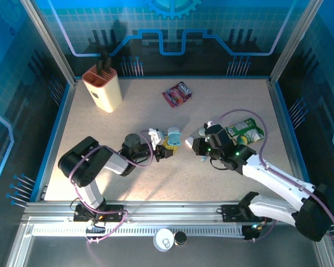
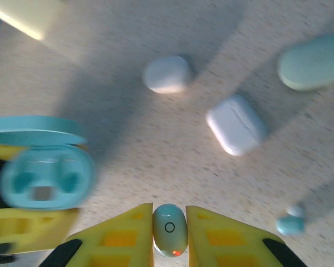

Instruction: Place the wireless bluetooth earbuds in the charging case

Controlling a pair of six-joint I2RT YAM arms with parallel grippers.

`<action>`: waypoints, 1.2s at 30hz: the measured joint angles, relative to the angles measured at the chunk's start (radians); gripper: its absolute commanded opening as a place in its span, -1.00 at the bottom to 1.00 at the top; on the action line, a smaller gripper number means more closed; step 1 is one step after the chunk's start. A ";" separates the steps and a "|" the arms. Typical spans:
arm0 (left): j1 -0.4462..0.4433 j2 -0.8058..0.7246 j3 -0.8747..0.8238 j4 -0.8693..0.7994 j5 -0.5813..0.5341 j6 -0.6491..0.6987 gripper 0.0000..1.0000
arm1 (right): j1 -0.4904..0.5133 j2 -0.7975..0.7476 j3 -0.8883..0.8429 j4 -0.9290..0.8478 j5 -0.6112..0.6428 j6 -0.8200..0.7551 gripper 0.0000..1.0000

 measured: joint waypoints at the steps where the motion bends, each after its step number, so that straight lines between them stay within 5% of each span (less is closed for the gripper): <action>1: -0.006 0.005 0.003 -0.001 -0.008 0.010 -0.41 | 0.000 -0.005 -0.003 0.023 -0.017 -0.010 -0.63; 12: -0.058 0.011 0.042 -0.010 -0.064 0.069 -0.40 | 0.055 0.091 0.013 0.192 -0.125 -0.074 -0.62; 36: -0.072 0.019 0.042 -0.024 -0.070 0.088 -0.40 | 0.072 0.163 0.036 0.265 -0.122 -0.076 -0.64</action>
